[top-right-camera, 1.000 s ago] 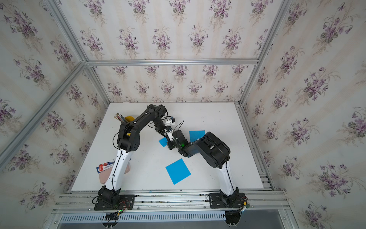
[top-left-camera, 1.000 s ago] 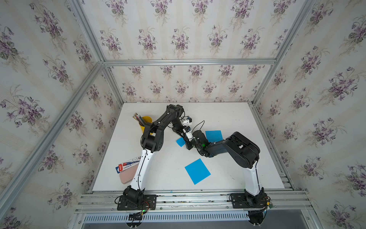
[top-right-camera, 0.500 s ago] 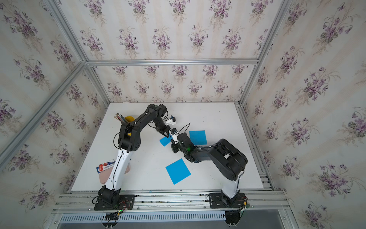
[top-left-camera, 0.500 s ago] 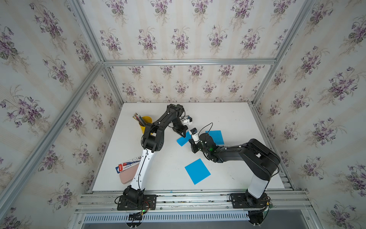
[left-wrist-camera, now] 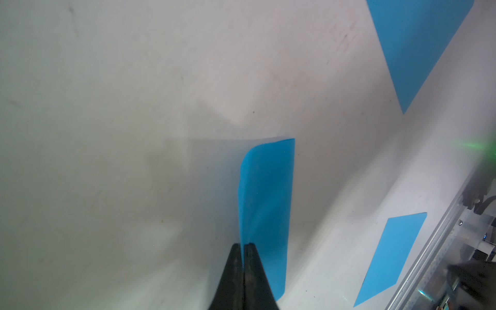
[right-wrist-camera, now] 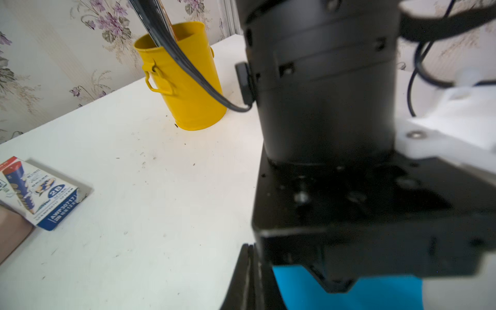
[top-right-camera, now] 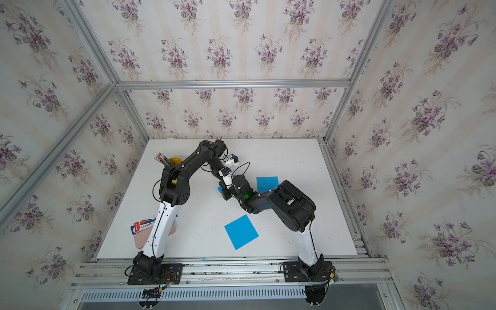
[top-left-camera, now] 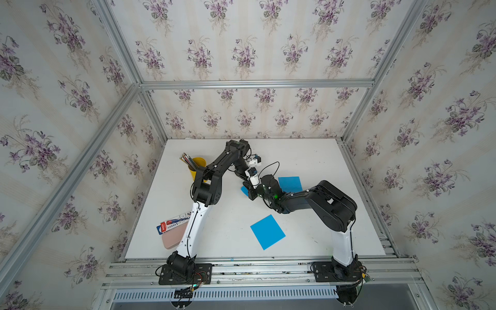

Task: Fold the square paper along the opposite sides
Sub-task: Smooth out the paper at the center of the board.

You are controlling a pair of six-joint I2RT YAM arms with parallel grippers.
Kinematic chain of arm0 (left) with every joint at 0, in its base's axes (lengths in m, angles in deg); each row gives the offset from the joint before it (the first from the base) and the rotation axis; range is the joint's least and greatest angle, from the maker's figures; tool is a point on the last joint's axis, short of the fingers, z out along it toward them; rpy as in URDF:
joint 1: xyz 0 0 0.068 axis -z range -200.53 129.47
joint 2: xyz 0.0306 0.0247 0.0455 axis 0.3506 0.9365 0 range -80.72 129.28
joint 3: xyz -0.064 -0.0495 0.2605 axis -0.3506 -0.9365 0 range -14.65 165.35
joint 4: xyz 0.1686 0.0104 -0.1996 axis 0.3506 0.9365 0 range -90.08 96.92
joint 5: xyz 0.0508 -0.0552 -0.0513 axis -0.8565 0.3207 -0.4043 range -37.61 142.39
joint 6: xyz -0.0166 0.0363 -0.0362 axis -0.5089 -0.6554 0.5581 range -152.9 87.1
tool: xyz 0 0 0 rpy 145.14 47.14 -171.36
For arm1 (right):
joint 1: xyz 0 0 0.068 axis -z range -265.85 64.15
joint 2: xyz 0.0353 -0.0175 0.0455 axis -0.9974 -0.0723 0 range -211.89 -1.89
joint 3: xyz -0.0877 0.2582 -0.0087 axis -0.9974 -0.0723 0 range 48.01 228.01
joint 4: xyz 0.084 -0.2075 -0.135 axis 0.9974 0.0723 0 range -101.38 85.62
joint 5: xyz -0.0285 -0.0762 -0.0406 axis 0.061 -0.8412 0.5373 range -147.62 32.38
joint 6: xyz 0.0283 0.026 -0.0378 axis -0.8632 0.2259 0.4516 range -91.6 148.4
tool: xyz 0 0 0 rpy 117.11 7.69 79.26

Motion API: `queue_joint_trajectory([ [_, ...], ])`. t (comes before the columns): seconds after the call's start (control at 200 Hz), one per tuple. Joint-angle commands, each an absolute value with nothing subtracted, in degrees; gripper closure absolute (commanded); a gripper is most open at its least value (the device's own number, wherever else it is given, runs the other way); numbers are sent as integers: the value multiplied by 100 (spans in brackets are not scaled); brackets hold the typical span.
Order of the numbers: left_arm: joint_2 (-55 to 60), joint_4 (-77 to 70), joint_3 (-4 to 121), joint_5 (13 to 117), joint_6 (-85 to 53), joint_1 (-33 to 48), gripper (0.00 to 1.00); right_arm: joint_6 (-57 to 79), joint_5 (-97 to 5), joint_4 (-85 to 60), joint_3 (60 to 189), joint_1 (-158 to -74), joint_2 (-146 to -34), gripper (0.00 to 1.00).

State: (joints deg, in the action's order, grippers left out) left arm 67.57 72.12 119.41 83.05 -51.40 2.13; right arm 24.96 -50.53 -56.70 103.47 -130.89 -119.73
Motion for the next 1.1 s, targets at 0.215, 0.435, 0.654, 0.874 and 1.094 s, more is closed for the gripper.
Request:
queue_joint_trajectory([
  [0.215, 6935, 7287, 11945, 8078, -5153, 285, 93, 2418, -5085, -5136, 10413, -13095, -12337, 100],
  [0.435, 7045, 7322, 11955, 7890, -5158, 285, 93, 2463, -5203, -5177, 10083, -13155, -12275, 100],
  [0.654, 7039, 7339, 11939, 7822, -5179, 285, 93, 2451, -5226, -5195, 9679, -13300, -12135, 100],
  [0.874, 7063, 7322, 11968, 7819, -5180, 285, 93, 2221, -5133, -5256, 9404, -13529, -11943, 100],
  [1.094, 6938, 7327, 11954, 8111, -5127, 296, 93, 2185, -5378, -5394, 9135, -13461, -10876, 100],
])
